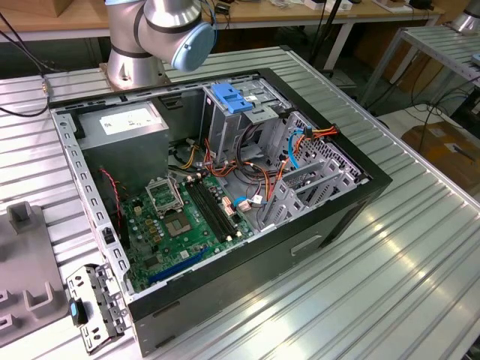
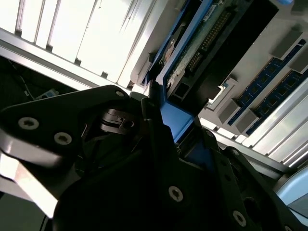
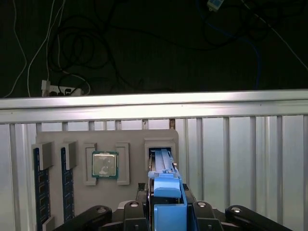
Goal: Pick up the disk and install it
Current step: 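Pick up the disk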
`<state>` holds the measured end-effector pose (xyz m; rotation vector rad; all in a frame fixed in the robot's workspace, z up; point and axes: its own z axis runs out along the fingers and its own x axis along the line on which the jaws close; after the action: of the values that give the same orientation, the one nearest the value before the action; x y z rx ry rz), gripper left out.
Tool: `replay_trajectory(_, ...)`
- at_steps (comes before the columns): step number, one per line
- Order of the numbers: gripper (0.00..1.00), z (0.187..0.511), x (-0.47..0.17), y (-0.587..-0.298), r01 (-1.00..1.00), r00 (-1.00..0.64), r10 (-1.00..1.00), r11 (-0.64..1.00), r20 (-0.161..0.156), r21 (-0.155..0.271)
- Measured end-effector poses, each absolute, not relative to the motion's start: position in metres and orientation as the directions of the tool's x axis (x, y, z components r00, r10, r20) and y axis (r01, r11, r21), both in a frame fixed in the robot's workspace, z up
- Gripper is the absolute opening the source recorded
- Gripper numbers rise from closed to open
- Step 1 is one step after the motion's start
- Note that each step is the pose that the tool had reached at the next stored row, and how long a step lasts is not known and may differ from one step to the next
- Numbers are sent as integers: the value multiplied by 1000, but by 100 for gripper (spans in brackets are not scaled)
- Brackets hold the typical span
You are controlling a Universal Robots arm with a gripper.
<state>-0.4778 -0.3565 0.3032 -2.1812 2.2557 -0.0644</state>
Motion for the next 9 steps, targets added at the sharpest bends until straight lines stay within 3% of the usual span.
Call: replay_trajectory(9, 37, 308, -478, -356, -999, -34, -999, 33, 30, -33)
